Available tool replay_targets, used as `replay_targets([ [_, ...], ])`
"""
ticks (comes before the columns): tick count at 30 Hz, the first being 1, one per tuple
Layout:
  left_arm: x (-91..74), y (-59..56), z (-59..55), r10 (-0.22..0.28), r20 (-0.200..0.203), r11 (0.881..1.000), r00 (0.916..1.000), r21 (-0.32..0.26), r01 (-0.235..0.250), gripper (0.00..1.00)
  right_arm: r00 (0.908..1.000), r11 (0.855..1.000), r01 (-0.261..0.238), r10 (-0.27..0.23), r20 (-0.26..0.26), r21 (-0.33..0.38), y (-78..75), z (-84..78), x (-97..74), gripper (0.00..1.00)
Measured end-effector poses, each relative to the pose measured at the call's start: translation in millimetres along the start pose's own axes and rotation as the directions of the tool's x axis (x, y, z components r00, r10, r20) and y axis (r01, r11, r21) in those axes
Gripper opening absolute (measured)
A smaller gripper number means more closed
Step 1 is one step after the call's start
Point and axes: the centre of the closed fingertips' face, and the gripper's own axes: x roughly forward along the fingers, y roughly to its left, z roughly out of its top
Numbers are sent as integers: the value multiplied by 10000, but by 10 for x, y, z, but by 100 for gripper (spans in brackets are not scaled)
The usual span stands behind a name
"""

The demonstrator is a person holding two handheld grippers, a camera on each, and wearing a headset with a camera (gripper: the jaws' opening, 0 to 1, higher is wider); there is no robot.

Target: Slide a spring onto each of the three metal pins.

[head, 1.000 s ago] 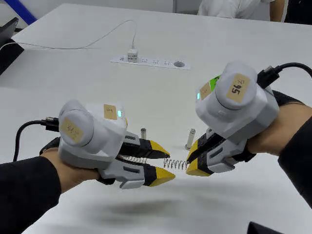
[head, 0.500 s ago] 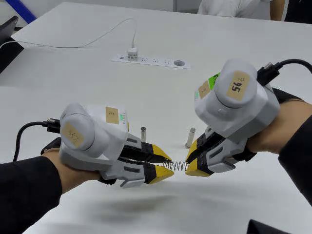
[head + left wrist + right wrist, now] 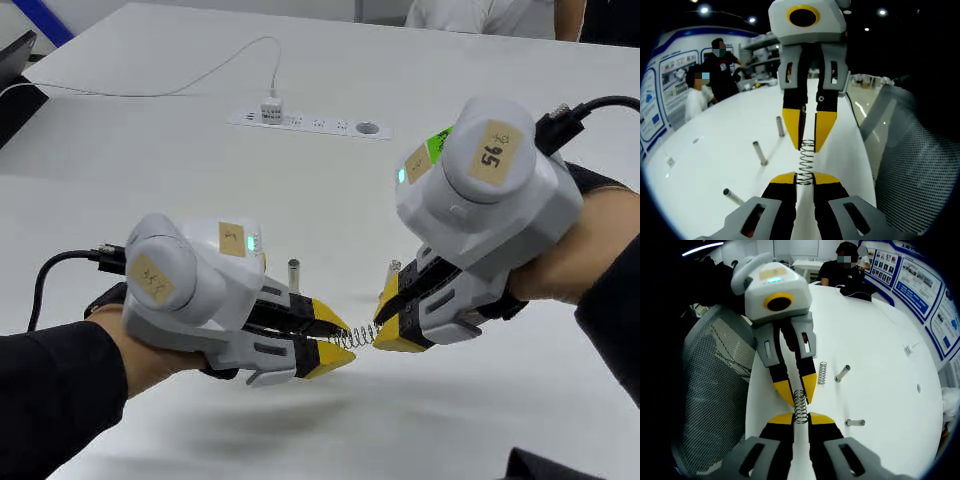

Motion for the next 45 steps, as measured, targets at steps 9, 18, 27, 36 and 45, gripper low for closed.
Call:
replay_targets([
  [9,13,-24,6,-76,1,10000,10000,17,76,11,9997,9999,66,-63,222,-143,-1,110,-26,12],
  [18,22,-33,18,-92,57,9999,9999,-66,93,11,9991,9996,96,-85,423,-251,8,209,-35,12],
  [27,18,-27,26,-65,173,9998,9998,-174,68,11,9983,9995,112,-94,569,-312,12,264,-36,12],
  [36,16,-32,36,-70,241,9998,9997,-192,75,11,9986,9998,68,-58,525,-188,14,233,-25,15],
  [45,9,-29,64,-37,341,9999,9994,-156,43,11,9988,9999,16,-10,483,-117,31,215,13,14],
])
